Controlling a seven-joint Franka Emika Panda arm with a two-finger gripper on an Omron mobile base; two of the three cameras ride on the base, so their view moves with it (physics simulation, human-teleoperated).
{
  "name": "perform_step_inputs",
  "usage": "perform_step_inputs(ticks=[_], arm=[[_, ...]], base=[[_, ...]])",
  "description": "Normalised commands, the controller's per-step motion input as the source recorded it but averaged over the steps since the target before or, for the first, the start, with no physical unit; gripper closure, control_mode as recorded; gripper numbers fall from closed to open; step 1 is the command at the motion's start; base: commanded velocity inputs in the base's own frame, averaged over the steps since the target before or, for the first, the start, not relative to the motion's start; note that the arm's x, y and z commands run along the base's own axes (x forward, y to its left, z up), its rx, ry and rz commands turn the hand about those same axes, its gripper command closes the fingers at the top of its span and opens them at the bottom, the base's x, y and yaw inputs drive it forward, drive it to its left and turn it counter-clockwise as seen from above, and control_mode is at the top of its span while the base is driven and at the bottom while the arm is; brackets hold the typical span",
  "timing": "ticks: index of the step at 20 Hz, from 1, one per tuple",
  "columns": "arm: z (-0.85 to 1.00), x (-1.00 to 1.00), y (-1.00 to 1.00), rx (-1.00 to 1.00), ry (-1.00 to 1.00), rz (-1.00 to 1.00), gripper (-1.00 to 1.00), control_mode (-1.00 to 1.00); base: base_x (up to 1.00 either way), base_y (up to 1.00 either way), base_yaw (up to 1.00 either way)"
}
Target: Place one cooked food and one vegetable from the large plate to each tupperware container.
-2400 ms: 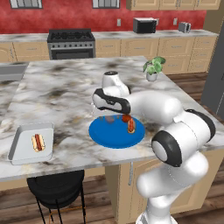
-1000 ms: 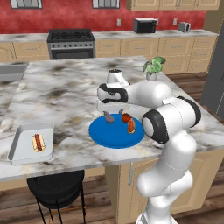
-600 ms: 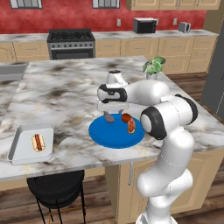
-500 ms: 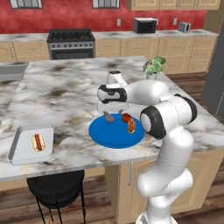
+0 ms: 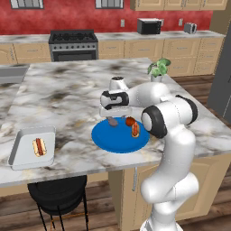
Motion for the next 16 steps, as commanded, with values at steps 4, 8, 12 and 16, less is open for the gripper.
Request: perform_step_inputs(ticks=[4, 8, 12, 16], arm=[[-0.15, 0.34, 0.00, 0.00, 0.00, 0.00, -1.00, -1.00], [-0.26, 0.26, 0.00, 0.00, 0.00, 0.01, -1.00, -1.00], [-0.29, 0.26, 0.00, 0.00, 0.00, 0.01, -1.00, -1.00], [-0.27, 0.18, 0.00, 0.00, 0.00, 0.01, -1.00, -1.00]], base=[[0.00, 0.00, 0.00], [0.00, 0.00, 0.00], [0.00, 0.00, 0.00], [0.00, 0.00, 0.00]])
